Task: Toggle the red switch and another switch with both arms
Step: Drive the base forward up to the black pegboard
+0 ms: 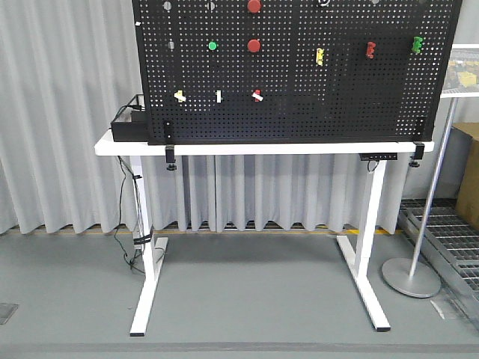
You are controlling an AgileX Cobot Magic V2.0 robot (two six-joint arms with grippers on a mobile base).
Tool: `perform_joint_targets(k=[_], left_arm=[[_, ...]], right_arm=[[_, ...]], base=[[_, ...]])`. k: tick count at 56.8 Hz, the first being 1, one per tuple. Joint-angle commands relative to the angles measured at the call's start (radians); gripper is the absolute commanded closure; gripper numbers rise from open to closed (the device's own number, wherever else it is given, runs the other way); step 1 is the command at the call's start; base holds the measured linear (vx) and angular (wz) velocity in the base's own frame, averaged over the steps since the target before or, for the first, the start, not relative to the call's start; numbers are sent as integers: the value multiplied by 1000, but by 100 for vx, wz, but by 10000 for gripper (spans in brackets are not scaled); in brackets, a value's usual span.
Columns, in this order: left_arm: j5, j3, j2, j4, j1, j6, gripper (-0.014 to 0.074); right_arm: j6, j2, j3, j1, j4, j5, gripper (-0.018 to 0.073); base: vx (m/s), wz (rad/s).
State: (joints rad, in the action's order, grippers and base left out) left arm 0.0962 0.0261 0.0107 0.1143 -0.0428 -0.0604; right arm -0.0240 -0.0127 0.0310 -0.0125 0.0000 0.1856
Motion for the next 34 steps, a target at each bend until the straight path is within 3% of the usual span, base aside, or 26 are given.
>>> perform_joint_targets(k=[1,34], left_arm=[[-86,17,8,-5,-7,-2,594],[-86,17,8,-5,-7,-2,594]], right_arm=[[0,0,6,0,-6,-83,566],[0,0,6,0,-6,-83,566]], base=[[0,0],[0,0]])
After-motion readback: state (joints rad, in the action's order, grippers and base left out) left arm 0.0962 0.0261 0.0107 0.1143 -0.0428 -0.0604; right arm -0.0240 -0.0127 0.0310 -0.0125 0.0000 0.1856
